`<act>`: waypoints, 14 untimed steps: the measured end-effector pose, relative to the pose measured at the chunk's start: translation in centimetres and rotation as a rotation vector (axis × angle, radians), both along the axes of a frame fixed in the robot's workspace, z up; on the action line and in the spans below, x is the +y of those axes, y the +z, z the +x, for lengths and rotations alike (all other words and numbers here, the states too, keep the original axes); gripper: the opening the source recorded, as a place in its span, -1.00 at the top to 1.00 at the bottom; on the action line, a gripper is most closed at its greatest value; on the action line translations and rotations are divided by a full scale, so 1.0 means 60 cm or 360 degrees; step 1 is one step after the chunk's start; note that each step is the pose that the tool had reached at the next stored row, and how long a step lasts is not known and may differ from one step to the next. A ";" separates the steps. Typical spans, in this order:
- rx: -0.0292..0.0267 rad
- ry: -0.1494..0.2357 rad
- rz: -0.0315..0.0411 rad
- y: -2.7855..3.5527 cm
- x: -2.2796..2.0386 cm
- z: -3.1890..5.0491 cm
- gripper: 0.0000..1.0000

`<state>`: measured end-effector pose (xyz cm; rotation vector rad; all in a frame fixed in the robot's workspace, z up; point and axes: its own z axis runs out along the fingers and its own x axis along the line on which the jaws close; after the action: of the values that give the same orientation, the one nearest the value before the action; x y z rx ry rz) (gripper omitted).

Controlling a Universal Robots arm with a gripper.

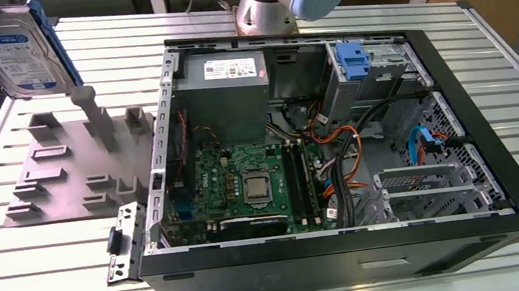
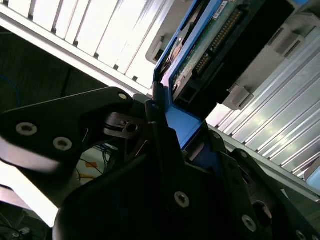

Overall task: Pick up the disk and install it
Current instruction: 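Pick up the disk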

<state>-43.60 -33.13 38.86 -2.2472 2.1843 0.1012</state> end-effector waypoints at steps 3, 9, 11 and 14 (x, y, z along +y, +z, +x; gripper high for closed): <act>0.00002 0.0000 0.0000 0.001 0.0000 0.000 0.26; 0.00001 0.0000 0.0000 0.004 0.0000 0.000 0.26; 0.00001 0.0000 0.0000 0.005 0.0000 0.000 0.26; 0.00002 0.0000 0.0000 0.007 0.0000 0.000 0.26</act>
<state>-43.60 -33.13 39.28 -2.2473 2.1844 0.1013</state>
